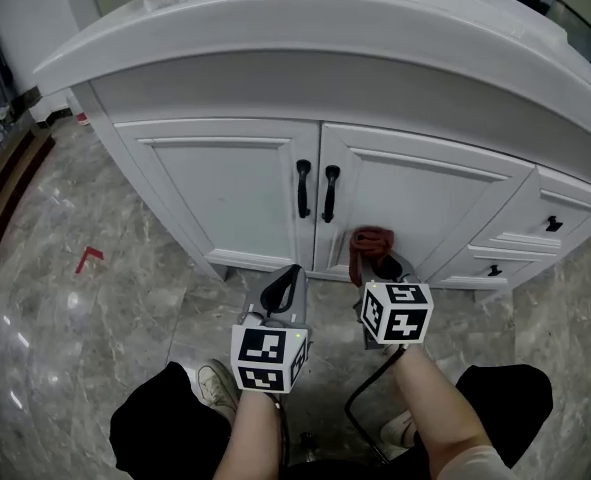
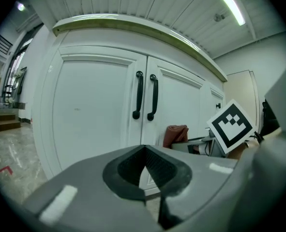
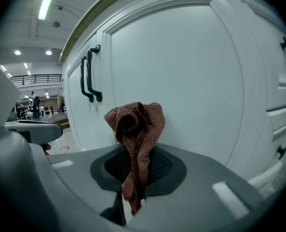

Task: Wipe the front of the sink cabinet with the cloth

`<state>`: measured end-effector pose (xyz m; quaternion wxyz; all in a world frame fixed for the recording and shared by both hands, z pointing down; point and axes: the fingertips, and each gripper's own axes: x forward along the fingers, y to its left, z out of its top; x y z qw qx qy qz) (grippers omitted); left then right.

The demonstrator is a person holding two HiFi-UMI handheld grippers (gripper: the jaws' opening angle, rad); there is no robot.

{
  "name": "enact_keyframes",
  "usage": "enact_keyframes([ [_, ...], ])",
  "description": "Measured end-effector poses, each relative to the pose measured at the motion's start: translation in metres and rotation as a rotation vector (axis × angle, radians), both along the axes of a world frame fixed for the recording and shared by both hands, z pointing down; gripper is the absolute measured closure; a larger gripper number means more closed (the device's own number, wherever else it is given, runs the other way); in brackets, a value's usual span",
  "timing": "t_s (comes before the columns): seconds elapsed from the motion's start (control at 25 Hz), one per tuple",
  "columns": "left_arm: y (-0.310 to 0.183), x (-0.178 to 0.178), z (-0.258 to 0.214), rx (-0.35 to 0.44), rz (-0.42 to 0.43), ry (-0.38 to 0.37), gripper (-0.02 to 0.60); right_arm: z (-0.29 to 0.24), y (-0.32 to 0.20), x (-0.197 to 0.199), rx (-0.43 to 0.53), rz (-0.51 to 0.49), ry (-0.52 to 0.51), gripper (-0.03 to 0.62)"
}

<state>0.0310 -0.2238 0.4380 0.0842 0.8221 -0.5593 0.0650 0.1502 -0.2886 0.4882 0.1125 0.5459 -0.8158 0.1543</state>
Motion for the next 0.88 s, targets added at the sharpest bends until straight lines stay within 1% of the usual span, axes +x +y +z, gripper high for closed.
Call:
enact_keyframes([
  [0.2,-0.006,0.015,0.001,-0.003,0.0,0.016,0.581,0.001,0.004,0.042,-0.004,0.068,-0.01,0.513],
  [0.64,-0.013,0.074,0.002,-0.006,0.093,0.006,0.581,-0.012,0.011,0.136,0.003,0.203,0.027,0.513],
  [0.88,-0.014,0.083,0.008,-0.018,0.112,-0.006,0.581,-0.011,0.018,0.161,-0.004,0.218,0.029,0.511],
])
